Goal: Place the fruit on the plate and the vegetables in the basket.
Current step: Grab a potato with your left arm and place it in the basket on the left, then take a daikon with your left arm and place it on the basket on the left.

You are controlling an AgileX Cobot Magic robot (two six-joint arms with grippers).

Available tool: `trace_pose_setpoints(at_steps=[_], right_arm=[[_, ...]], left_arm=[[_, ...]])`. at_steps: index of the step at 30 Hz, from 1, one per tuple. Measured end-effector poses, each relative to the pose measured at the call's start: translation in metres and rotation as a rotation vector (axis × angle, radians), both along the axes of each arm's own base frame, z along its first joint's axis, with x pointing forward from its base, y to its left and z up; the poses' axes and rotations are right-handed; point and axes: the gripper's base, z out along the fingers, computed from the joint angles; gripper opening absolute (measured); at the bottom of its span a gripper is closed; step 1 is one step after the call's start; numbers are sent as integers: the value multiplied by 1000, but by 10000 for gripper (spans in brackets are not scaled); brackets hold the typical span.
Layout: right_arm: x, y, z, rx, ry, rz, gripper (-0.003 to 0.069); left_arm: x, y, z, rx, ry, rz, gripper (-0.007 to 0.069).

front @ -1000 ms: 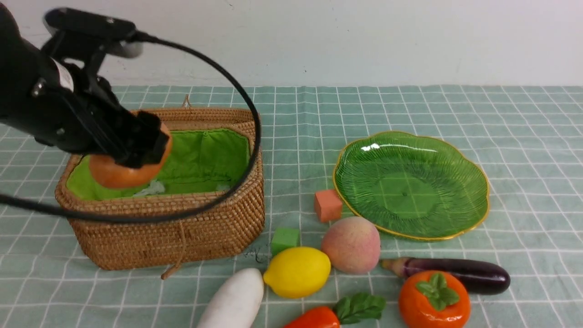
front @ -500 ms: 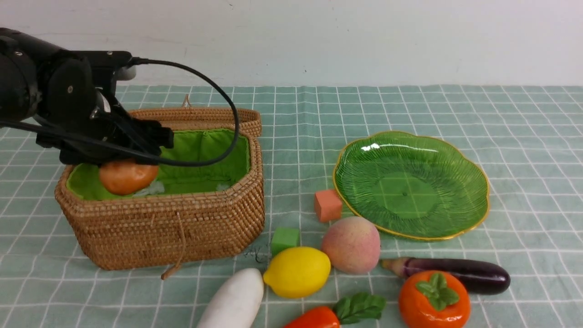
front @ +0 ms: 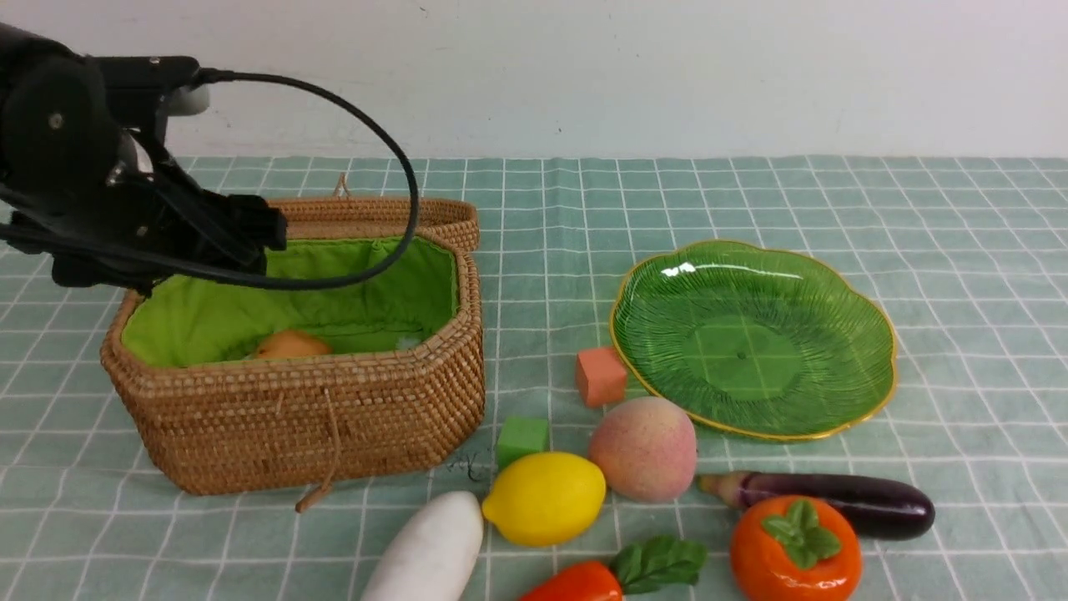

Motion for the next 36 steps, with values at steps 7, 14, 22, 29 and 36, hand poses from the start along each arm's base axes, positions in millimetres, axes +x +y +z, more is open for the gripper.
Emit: trace_pose_setpoints(at_steps=[7, 14, 22, 29, 36], right_arm=[[0, 0, 0, 0, 0, 0, 242], [0, 0, 0, 0, 0, 0, 242], [0, 0, 0, 0, 0, 0, 242], [0, 0, 0, 0, 0, 0, 242], [0, 0, 0, 0, 0, 0, 242]], left_arm=[[-48, -47, -1, -82, 216, -220, 589], [-66, -119, -51, -46, 328, -372, 589], [-50, -142, -114, 84, 457, -329, 592], [-42, -148, -137, 104, 487, -333, 592], [-41, -147, -138, 119, 483, -338, 526]])
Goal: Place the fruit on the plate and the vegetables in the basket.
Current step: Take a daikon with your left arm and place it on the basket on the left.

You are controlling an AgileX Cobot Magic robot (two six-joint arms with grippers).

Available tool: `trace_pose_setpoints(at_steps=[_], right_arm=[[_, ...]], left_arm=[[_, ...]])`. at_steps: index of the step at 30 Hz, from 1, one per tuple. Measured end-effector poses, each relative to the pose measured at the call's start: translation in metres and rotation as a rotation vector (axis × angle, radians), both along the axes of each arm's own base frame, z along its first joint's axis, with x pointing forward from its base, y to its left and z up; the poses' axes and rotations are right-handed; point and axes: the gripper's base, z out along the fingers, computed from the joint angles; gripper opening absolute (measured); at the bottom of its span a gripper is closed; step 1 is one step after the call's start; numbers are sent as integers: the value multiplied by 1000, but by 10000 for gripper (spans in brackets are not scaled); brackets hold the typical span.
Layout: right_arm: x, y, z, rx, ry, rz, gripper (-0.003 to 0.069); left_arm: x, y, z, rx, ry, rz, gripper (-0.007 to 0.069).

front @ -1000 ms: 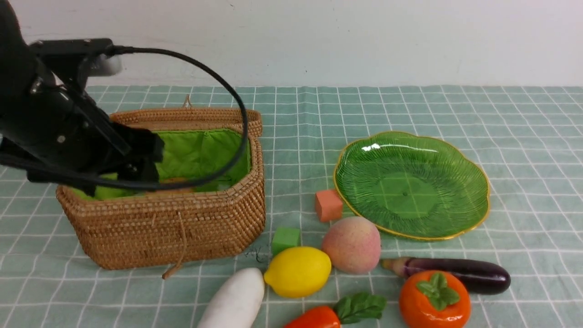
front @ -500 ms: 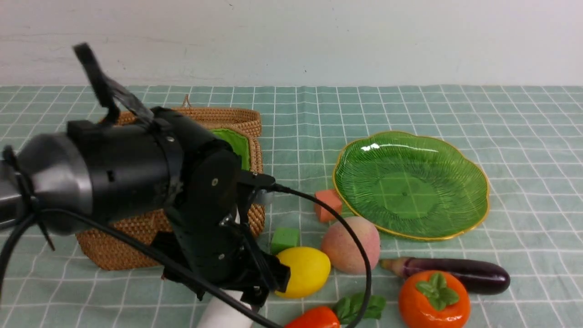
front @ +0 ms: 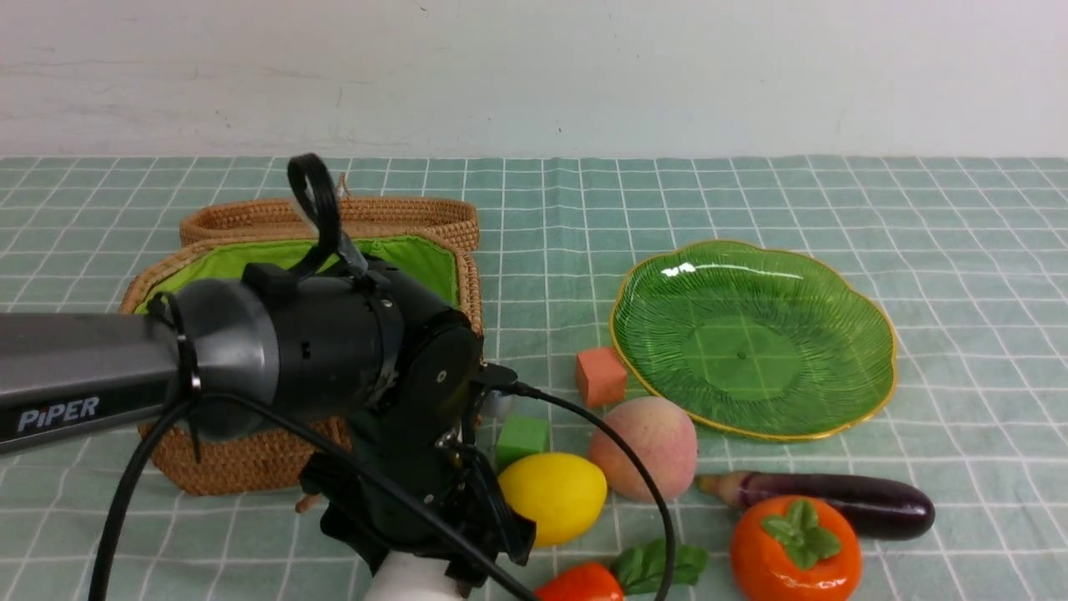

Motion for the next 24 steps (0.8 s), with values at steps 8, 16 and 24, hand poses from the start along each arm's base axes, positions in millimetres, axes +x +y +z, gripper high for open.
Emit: trace_pose_setpoints(at_steps=[8, 16, 24], right_arm=[[0, 0, 0, 0, 0, 0, 242], [0, 0, 0, 0, 0, 0, 242], [0, 0, 0, 0, 0, 0, 242]], left_arm=[[1, 5, 0, 60, -12, -29, 489], [-4, 8, 17, 44, -34, -61, 489], [-18, 16, 85, -25, -119, -183, 489]])
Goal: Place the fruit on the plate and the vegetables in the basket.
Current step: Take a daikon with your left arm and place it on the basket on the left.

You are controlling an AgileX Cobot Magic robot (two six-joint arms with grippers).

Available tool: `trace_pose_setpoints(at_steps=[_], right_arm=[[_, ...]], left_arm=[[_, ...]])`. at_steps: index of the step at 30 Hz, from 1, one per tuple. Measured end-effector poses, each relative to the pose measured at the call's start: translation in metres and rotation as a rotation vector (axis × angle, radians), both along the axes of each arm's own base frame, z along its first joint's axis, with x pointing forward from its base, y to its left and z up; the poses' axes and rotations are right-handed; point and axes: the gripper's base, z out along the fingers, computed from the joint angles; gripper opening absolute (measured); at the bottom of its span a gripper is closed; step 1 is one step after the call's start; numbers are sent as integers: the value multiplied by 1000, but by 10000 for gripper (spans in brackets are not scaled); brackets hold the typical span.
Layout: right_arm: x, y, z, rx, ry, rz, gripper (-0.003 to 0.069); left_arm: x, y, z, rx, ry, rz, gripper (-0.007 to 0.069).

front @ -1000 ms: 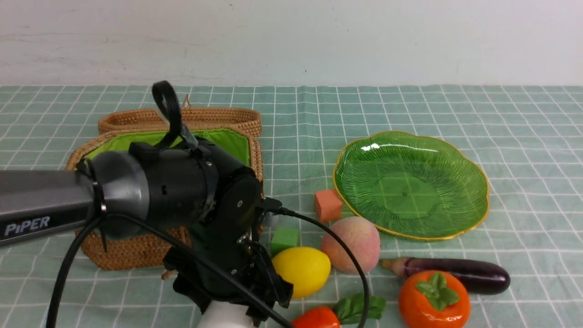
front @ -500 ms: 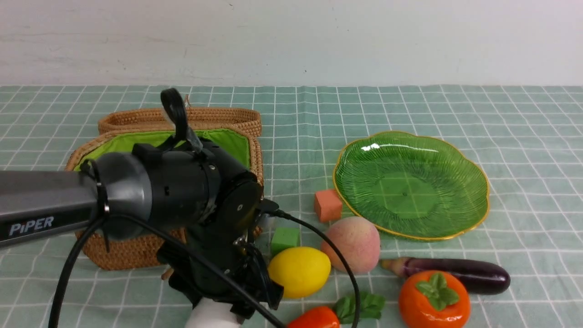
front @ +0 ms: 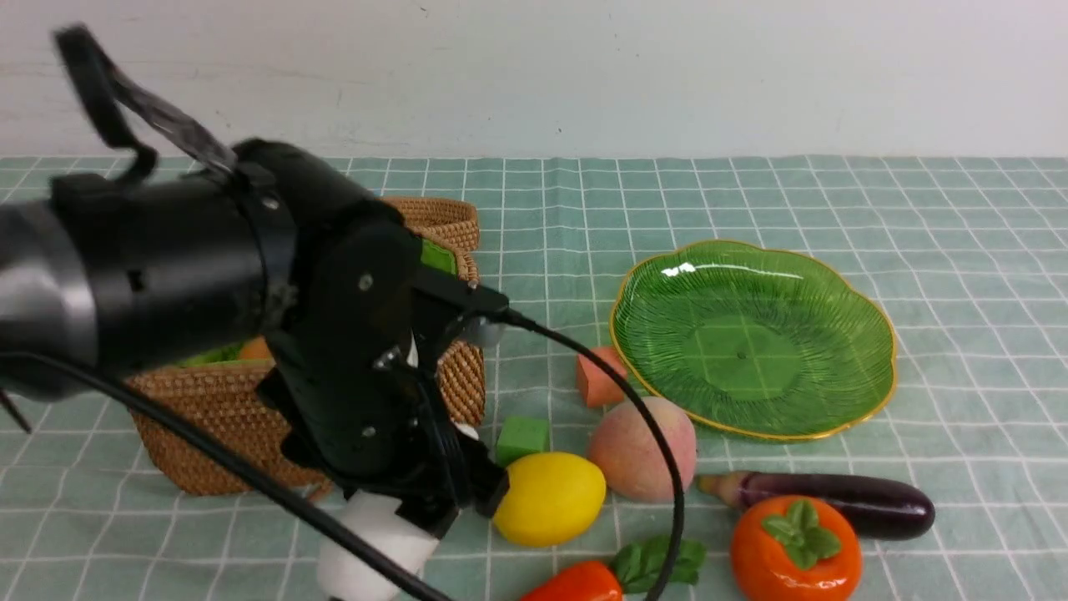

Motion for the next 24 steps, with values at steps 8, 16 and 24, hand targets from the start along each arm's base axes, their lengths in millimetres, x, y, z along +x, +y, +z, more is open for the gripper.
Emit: trace_pose_setpoints(at_steps=[8, 16, 24], right_arm=[[0, 0, 0, 0, 0, 0, 242], [0, 0, 0, 0, 0, 0, 242], [0, 0, 0, 0, 0, 0, 242]], left_arm=[[13, 27, 84, 211, -295, -158, 489], [71, 79, 84, 361, -409, -249, 489], [114, 74, 41, 431, -424, -526, 489]])
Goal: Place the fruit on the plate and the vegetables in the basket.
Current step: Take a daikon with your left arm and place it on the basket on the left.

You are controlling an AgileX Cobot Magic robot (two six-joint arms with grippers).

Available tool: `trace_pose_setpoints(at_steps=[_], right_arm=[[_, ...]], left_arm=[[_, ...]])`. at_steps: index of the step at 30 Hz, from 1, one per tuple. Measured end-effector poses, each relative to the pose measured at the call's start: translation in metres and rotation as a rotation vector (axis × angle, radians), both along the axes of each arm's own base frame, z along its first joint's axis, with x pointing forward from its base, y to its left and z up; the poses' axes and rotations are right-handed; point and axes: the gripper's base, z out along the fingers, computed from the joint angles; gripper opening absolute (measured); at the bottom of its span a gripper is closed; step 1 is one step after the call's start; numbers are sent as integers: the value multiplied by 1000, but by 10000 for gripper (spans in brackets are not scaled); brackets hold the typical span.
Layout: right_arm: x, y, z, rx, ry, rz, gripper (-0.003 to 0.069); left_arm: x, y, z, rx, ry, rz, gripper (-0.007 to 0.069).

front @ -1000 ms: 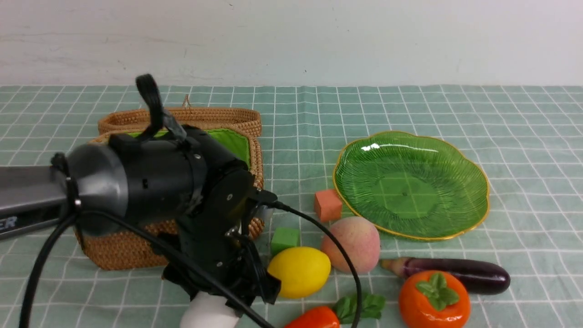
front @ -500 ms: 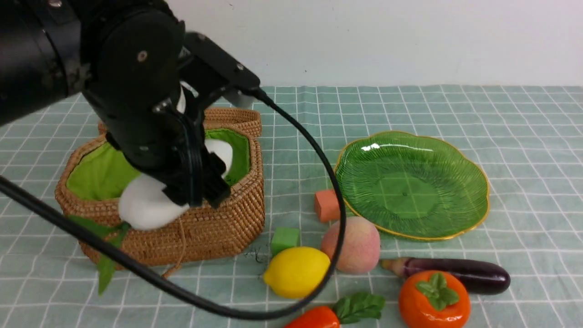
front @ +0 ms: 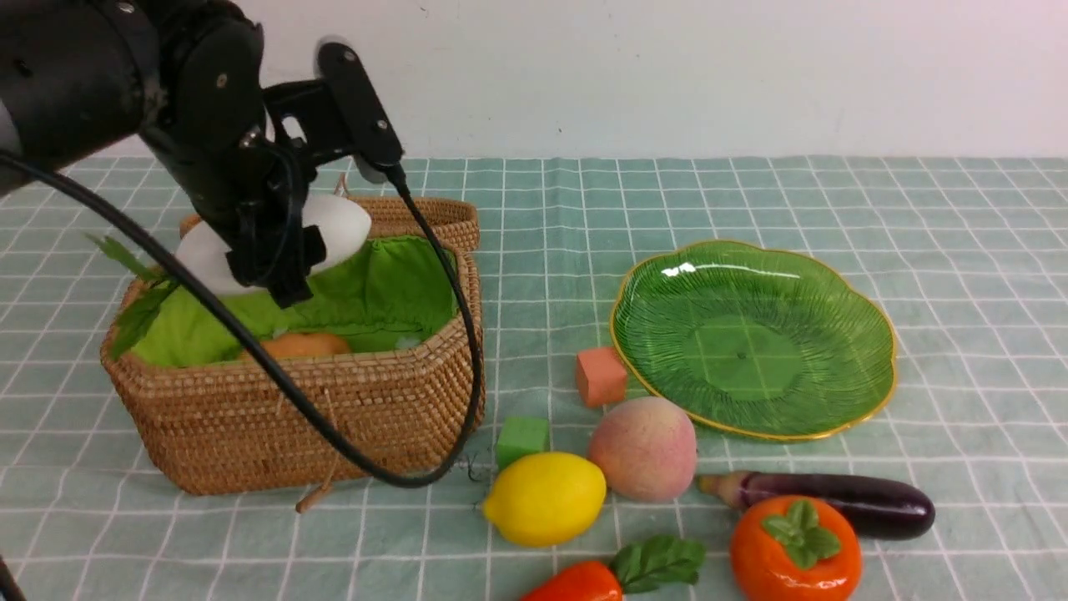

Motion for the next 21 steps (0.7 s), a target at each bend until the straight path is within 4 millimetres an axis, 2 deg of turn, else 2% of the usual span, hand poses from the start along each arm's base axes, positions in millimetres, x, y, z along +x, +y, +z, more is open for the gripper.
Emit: trace_pose_setpoints(at_steps=[5, 14, 16, 19, 21], right_arm=[[0, 0, 0, 0, 0, 0, 242], [0, 0, 0, 0, 0, 0, 242], [0, 0, 0, 0, 0, 0, 242], [0, 0, 0, 0, 0, 0, 242], [0, 0, 0, 0, 0, 0, 242]], left_arm=[[10, -10, -18, -61, 25, -15, 489], [9, -13, -20, -125, 42, 8, 489], [9, -13, -20, -141, 42, 28, 519], [8, -12, -21, -150, 57, 55, 636], [7, -12, -21, -144, 73, 63, 660]])
